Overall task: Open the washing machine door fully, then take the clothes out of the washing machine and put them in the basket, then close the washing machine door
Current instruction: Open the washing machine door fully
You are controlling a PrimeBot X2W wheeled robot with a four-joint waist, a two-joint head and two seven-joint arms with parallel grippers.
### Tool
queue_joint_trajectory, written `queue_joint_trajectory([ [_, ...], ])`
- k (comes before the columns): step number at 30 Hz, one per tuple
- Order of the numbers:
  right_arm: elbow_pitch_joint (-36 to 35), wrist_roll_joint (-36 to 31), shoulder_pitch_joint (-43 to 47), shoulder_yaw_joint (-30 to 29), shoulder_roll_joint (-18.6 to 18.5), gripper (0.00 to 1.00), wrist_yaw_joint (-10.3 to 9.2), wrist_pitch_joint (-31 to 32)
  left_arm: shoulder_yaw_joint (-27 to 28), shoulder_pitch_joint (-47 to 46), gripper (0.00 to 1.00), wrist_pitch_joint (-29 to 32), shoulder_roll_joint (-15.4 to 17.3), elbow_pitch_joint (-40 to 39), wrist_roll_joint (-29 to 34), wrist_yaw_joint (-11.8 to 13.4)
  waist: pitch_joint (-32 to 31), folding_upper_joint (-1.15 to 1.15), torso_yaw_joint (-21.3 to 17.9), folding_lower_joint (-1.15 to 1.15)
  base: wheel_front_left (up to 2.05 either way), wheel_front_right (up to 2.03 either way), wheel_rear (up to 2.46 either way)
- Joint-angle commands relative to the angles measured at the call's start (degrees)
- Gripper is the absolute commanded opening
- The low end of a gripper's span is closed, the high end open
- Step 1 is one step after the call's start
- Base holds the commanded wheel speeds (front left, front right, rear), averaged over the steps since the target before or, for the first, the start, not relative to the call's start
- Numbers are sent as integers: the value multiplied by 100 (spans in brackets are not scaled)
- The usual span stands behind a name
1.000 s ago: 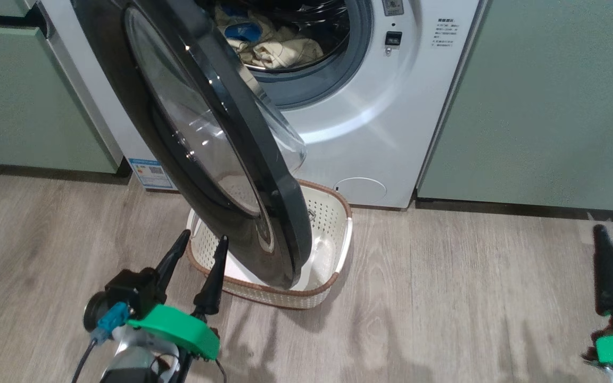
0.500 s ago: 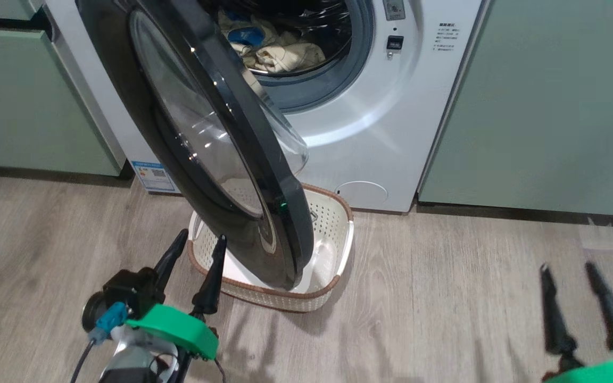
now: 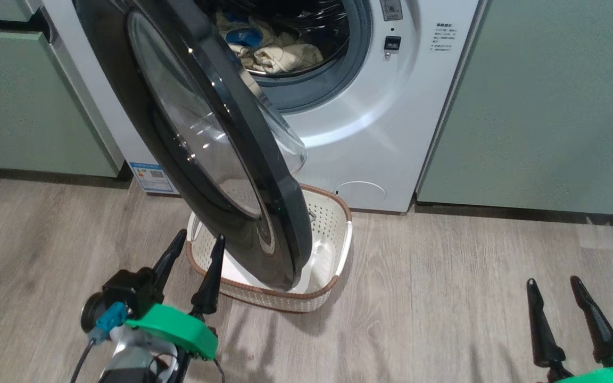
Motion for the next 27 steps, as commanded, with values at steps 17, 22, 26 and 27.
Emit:
queue_joint_trajectory([
  [17,-282,-91,59,-32,-67,100,22,-54,225,-154,0,-35,72,-164,17,96,-105,0,-13,0,0,0,0],
  [22,-306,-95,96,-61,-49,100,22,-54,263,-236,0,-35,104,-383,68,97,-132,0,2,0,0,0,0],
  [26,-328,-113,117,-53,-46,100,22,-54,351,-435,0,-35,216,-733,153,116,-127,0,13,0,0,0,0],
  [27,-332,-114,121,-59,-42,100,22,-54,371,-493,0,-35,229,-878,182,142,-128,0,14,0,0,0,0],
])
